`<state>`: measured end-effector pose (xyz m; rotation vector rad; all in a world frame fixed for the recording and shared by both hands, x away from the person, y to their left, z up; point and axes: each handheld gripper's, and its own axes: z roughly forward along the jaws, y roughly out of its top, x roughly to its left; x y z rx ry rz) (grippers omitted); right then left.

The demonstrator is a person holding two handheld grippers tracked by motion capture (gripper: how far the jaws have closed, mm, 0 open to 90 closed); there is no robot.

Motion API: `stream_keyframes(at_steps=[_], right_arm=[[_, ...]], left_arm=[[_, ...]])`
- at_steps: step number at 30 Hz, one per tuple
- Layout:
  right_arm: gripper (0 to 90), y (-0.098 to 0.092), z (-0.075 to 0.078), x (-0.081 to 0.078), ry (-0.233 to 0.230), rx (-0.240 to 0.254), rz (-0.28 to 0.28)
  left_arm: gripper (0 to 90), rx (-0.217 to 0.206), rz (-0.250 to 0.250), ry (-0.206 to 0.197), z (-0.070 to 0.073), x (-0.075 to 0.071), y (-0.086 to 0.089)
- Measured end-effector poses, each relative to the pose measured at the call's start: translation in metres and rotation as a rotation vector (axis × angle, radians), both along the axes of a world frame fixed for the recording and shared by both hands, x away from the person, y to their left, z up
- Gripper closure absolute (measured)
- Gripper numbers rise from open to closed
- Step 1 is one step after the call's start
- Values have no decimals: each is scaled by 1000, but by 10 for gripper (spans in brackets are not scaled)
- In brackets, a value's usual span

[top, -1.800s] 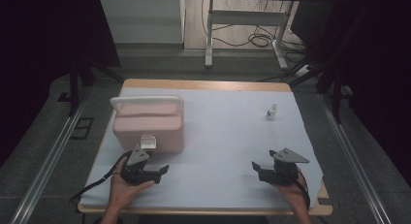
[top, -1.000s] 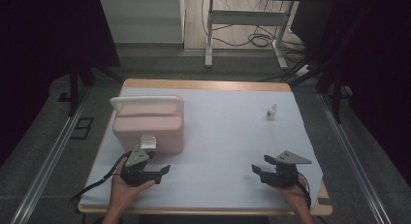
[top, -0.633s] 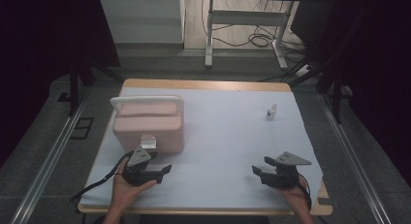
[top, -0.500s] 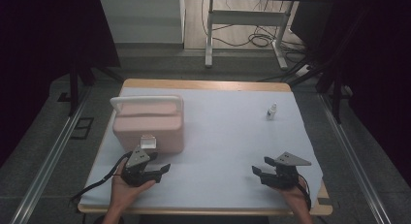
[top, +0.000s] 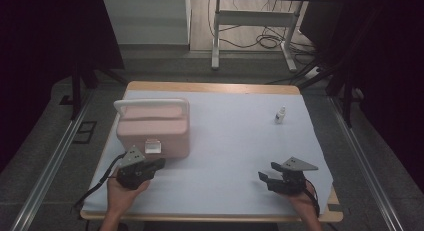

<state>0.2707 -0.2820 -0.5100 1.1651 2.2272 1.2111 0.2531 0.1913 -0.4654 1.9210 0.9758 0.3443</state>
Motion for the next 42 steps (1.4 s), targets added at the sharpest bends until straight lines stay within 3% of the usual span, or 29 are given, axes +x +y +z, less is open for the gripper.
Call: stream_keyframes(at_steps=[1,12,18,25,29,31,38,42], right_arm=[[347,1,0,0,3,3,-1],[358,5,-4,-3,1,-2,-11],[360,4,-2,-5,-7,4,-17],[361,3,-1,-6,-8,2,-15],[363,4,-1,-6,-11,0,-18],[365,5,-1,-6,-16,-4,-23],[366,5,-3,-6,-15,-8,-24],[366,5,-3,-6,-15,-10,-26]], left_arm=[[889,18,19,-2,3,-2,5],[900,17,73,-38,15,-8,37],[900,23,93,-47,19,-10,45],[893,74,153,-55,23,-12,60],[896,103,215,-66,25,-14,72],[899,73,222,-61,25,-15,79],[900,59,275,-28,10,-8,100],[900,57,295,-20,9,-4,109]])
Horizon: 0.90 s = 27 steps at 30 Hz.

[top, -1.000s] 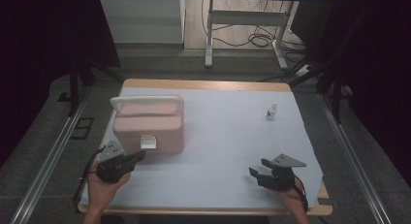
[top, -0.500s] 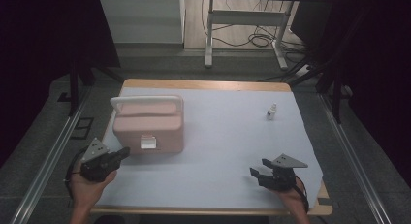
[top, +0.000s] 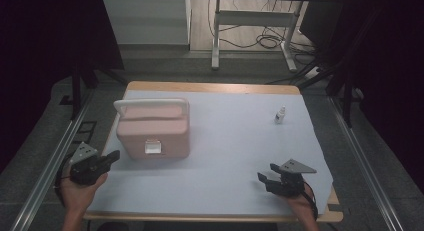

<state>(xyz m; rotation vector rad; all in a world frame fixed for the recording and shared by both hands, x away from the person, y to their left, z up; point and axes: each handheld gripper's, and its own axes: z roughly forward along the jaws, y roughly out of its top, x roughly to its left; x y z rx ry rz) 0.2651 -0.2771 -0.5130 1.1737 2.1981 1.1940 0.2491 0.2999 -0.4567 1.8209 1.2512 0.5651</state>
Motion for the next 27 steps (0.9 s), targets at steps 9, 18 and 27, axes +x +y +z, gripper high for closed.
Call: stream_keyframes(at_steps=[9,18,27], right_arm=[[366,3,-1,0,0,-9,6],[366,4,-1,0,1,-14,5],[366,5,-2,1,-1,-21,5]], left_arm=[[900,-7,39,2,0,16,23],[900,-7,14,13,-4,64,28],[900,-7,-19,21,-12,96,28]])
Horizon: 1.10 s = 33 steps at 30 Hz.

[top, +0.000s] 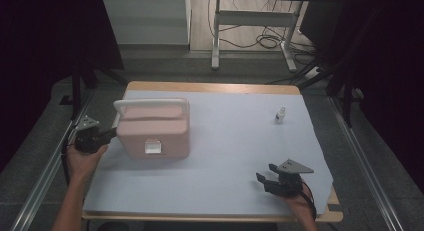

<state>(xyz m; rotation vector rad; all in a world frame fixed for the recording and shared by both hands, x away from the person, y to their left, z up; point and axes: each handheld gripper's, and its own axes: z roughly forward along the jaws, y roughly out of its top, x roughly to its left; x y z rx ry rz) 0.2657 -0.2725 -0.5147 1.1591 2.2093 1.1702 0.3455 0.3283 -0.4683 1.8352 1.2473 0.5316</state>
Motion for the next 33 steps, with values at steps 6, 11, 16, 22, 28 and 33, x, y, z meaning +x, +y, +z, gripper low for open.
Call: stream_keyframes(at_steps=[6,11,16,22,28,33], right_arm=[[366,1,-1,0,4,-6,2],[366,0,-1,1,3,-2,-2],[366,0,-1,1,4,0,-5],[366,1,-1,0,4,-7,0],[366,2,-1,0,6,-7,0],[366,2,-2,0,4,-5,-1]], left_arm=[[900,11,-25,8,-2,17,-4],[900,13,-33,14,-4,29,-8],[900,-9,-35,19,-7,32,-6],[900,-17,-24,26,-9,35,-7],[900,-23,-26,26,-10,39,-8],[900,-28,-34,25,-10,40,-13]])
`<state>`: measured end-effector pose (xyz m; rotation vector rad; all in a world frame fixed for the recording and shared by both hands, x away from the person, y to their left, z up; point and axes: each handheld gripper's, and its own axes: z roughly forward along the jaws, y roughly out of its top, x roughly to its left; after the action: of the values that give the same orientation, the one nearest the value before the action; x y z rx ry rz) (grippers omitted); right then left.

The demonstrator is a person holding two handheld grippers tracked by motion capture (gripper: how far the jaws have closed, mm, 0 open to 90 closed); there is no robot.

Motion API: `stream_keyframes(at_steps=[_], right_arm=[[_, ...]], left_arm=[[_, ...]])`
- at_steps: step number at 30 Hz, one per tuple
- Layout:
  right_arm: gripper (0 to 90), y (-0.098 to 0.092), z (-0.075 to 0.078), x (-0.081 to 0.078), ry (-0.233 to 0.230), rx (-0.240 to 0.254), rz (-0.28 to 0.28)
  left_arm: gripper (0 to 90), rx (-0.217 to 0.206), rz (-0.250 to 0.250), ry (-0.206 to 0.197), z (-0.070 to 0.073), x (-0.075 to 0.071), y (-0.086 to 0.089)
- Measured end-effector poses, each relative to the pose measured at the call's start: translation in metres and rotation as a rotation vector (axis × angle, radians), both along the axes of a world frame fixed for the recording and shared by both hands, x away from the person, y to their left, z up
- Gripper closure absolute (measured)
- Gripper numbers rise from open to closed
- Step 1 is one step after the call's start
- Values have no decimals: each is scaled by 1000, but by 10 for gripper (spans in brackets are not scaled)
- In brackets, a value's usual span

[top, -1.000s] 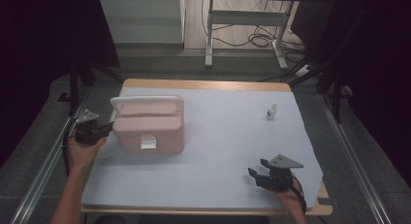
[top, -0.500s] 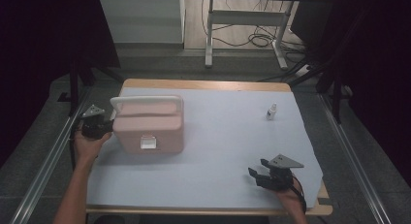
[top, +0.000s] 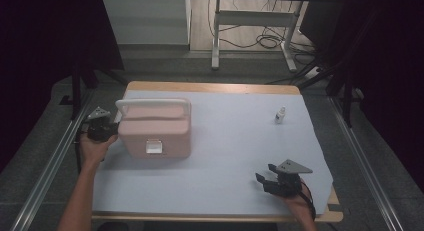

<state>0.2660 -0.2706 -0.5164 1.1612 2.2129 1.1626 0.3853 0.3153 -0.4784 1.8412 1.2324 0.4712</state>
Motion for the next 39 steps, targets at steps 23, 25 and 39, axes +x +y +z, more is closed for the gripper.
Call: stream_keyframes(at_steps=[23,25,39], right_arm=[[364,-1,0,0,-2,-2,-3],[364,-1,0,1,-2,-3,-3],[363,-2,1,0,-3,3,-3]], left_arm=[[900,-7,-73,0,0,2,-30],[900,-13,-82,-1,0,2,-33],[900,-6,-148,-8,1,0,-63]])
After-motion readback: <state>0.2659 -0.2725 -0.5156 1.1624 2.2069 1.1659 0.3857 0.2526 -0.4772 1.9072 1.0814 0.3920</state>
